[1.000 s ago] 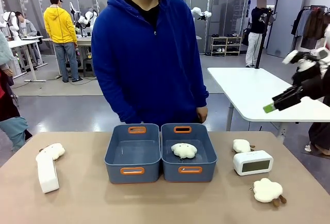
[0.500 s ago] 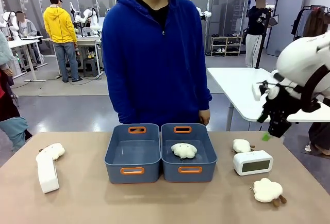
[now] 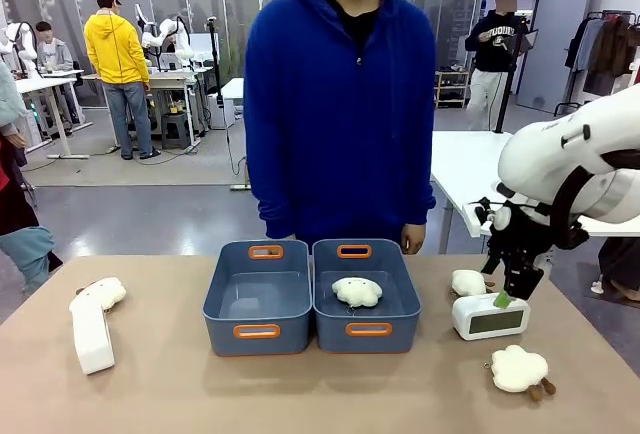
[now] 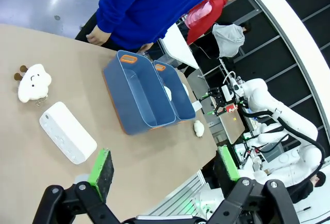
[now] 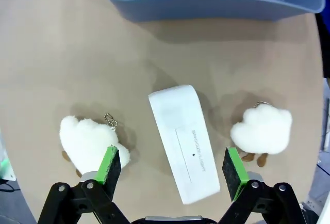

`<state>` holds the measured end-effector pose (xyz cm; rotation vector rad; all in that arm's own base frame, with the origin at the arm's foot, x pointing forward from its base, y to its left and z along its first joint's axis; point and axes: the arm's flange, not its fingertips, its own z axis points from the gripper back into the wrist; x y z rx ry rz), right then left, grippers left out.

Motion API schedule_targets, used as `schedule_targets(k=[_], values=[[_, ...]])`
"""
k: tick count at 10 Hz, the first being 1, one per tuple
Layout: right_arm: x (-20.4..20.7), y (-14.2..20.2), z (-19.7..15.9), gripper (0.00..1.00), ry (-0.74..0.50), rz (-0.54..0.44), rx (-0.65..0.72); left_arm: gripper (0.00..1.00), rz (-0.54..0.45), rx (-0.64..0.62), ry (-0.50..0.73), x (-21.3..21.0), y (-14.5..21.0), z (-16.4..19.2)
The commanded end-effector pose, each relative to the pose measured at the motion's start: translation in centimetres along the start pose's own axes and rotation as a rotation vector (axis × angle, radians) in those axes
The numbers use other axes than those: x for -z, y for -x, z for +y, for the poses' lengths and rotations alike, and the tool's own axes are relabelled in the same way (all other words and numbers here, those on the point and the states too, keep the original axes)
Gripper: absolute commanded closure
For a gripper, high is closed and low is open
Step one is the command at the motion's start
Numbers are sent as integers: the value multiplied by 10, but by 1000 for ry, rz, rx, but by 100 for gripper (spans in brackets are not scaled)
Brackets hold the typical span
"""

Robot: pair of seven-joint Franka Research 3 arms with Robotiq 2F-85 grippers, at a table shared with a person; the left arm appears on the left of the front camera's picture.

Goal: Sort the digital clocks into the basket.
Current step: Pick up the Digital clock from the table and place it into the empty Plastic storage basket.

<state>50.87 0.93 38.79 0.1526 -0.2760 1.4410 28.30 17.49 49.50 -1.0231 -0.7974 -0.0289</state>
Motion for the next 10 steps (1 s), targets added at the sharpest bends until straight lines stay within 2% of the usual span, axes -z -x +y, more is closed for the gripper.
schedule_targets(k=[1,4,9,10], values=[[8,-1,-9,0,-9,33,1,0,-12,-3,20,-1,-2,-2],[29,0,-21,0,17,28,-5,0,-12,-3,20,-1,-2,-2],[63,-4,-32,0,-51,31,32,0,-12,-3,20,-1,-2,-2],[66,-4,-32,43,-54,29,35,0,-12,-3,20,-1,-2,-2]])
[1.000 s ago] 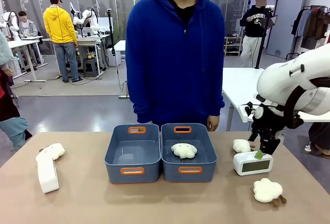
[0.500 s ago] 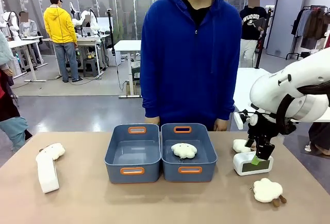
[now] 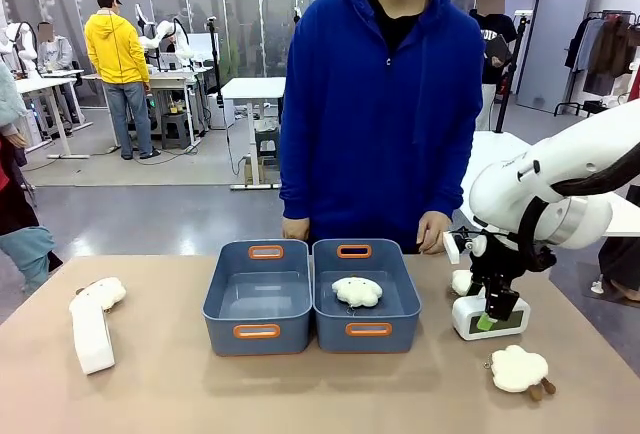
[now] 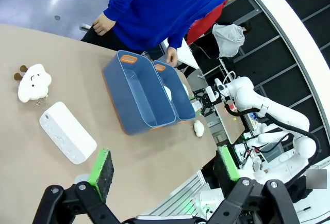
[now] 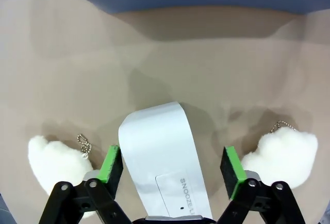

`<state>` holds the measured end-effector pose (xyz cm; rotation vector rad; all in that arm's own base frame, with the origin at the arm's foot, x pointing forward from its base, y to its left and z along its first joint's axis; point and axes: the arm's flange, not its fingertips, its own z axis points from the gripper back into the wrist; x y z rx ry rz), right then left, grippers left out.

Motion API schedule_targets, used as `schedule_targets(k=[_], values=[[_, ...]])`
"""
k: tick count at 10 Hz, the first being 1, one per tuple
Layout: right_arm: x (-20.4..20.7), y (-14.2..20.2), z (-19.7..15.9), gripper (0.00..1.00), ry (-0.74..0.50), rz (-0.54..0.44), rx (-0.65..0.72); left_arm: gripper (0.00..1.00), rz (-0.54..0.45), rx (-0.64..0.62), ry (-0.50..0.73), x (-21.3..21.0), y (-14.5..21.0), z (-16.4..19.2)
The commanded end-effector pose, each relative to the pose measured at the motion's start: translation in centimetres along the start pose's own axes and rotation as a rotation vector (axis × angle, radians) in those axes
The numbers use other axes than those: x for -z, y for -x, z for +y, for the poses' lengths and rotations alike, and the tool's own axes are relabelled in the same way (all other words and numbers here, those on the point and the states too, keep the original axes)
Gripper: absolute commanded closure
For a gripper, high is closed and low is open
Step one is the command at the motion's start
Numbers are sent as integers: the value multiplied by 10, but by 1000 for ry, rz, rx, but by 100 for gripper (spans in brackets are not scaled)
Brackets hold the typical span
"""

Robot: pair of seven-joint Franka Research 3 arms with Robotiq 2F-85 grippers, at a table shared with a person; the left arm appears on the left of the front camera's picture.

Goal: Sort the digital clocks into the basket.
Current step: Pick up the Digital clock from the table and place it into the empty Plastic storage basket.

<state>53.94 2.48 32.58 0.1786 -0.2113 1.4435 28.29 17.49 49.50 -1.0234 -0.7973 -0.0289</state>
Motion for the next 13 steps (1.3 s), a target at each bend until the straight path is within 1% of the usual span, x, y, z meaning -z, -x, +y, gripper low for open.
schedule_targets(k=[1,2,4,5,6,7,8,9,10,11,13], values=[[0,-3,-6,60,-1,-4,34,0,-12,-2,20,-1,-2,-2],[-2,-2,-5,100,4,0,34,0,-12,-2,20,-1,-2,-2],[-2,-1,-2,100,5,3,42,0,-12,-2,20,-1,-2,-2],[-1,0,-1,86,8,5,44,0,-12,-2,20,-1,-2,-2],[-4,1,0,96,17,-3,49,0,-12,-2,20,-1,-2,-2],[-16,0,7,100,20,-33,56,0,-12,-2,20,-1,-2,-2],[-45,2,25,100,2,-89,54,0,-12,-2,20,-1,-2,-2],[-88,15,49,100,0,-156,52,0,-12,-2,20,-1,-2,-2],[-136,42,68,100,56,-282,80,0,-12,-2,20,-1,-2,-2],[-167,71,83,100,101,-351,124,0,-12,-2,20,-1,-2,-2],[-205,120,116,100,172,-495,195,0,-12,-2,20,-1,-2,-2]])
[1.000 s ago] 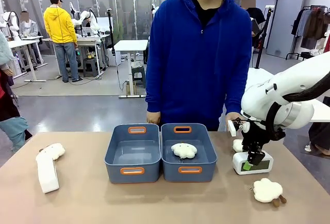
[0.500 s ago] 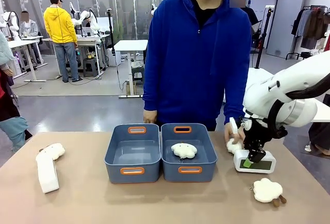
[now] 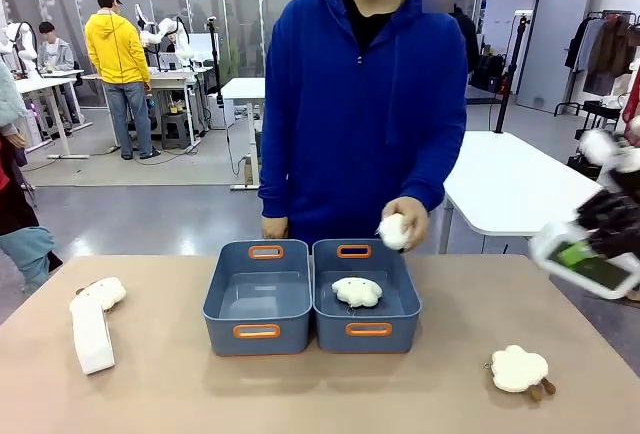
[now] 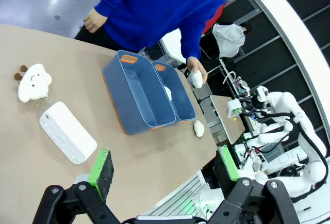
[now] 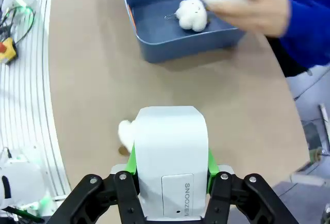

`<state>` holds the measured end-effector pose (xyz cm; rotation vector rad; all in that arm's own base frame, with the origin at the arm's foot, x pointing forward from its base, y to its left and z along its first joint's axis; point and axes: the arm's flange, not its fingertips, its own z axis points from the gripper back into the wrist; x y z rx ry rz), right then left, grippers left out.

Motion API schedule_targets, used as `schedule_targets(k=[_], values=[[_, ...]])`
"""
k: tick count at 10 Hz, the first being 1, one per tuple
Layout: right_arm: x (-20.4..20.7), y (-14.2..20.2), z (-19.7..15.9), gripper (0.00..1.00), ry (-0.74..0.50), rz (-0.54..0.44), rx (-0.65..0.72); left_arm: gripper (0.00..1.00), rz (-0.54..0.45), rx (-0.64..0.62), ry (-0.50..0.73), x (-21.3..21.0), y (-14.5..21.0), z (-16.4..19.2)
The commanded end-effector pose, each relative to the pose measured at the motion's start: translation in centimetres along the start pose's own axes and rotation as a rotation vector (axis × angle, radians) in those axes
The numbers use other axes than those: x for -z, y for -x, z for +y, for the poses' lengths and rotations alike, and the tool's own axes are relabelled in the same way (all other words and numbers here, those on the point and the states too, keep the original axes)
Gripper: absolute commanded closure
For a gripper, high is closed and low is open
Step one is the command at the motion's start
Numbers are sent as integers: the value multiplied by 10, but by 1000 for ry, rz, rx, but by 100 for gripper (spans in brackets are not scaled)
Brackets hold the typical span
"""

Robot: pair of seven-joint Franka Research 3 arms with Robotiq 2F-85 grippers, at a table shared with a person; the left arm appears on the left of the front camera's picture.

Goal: Sort the digital clocks into the basket.
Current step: Pick up the Digital clock from the table and place it into the empty Plastic storage basket.

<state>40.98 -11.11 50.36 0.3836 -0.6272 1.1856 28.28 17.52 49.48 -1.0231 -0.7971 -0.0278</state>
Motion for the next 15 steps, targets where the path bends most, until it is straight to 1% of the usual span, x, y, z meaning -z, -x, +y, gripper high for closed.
schedule_targets(k=[1,2,5,10,13,15], values=[[-30,37,14,100,44,-181,40,0,-12,-2,20,0,-2,-2],[-45,49,19,100,62,-253,56,0,-12,-2,20,0,-2,-2],[-59,64,27,100,100,-320,80,0,-12,-2,20,0,-2,-2],[-55,65,33,100,111,-322,83,0,-12,-2,20,0,-2,-2],[-48,65,32,100,114,-301,93,0,-12,-2,20,0,-2,-2],[-44,53,32,100,144,-307,90,0,-12,-2,20,0,-2,-2]])
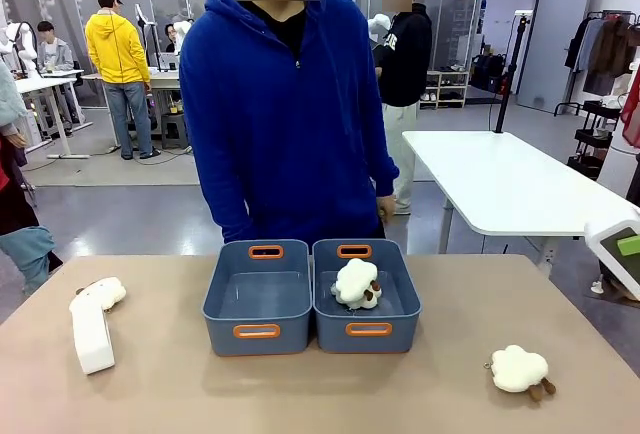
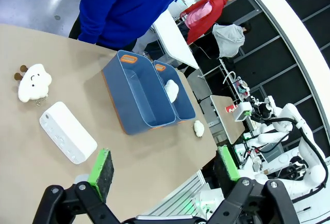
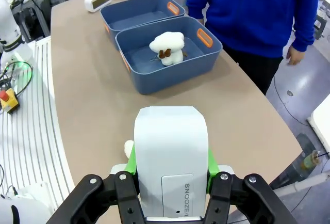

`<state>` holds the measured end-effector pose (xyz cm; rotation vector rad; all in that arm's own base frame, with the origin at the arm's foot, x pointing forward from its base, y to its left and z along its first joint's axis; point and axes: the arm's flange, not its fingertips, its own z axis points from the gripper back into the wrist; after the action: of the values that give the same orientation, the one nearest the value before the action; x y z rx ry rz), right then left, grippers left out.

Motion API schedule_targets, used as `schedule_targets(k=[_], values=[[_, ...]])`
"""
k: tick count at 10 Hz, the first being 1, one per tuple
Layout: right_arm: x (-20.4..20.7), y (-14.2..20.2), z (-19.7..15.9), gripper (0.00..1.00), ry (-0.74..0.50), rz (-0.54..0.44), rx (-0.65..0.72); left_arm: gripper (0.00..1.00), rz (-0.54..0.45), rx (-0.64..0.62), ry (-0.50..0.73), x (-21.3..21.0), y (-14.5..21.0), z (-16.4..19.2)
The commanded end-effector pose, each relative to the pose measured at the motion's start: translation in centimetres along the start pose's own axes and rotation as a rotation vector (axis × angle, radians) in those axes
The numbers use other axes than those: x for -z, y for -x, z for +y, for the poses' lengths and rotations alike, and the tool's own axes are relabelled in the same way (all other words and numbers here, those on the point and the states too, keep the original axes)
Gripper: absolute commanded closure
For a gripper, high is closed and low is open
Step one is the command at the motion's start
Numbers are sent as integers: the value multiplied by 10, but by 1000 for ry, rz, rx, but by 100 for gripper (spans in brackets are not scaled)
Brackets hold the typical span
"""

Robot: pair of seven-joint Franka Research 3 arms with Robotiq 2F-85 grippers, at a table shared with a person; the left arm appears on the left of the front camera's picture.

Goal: Sort the digital clocks into the basket.
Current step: Pick up the Digital clock from the table and place it into the empty Plastic storage basket.

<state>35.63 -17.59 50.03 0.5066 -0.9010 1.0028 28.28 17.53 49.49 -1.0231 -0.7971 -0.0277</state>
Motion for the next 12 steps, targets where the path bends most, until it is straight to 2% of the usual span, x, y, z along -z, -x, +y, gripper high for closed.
schedule_targets(k=[1,3,5,6,8,9,12], values=[[16,-23,13,100,57,-19,-31,0,-12,-2,20,0,-2,-2],[55,-72,40,100,118,47,-41,0,-12,-2,20,0,-2,-2],[99,-106,76,100,26,49,-95,0,-12,-2,20,0,-2,-2],[130,-126,96,100,43,65,-158,0,-12,-2,20,0,-2,-2],[205,-188,130,100,-4,20,-273,0,-12,-2,20,0,-2,-2],[236,-211,135,100,-67,-6,-297,0,-12,-2,20,0,-2,-2],[336,-243,149,100,-190,-42,-376,0,-12,-2,20,0,-2,-2]])
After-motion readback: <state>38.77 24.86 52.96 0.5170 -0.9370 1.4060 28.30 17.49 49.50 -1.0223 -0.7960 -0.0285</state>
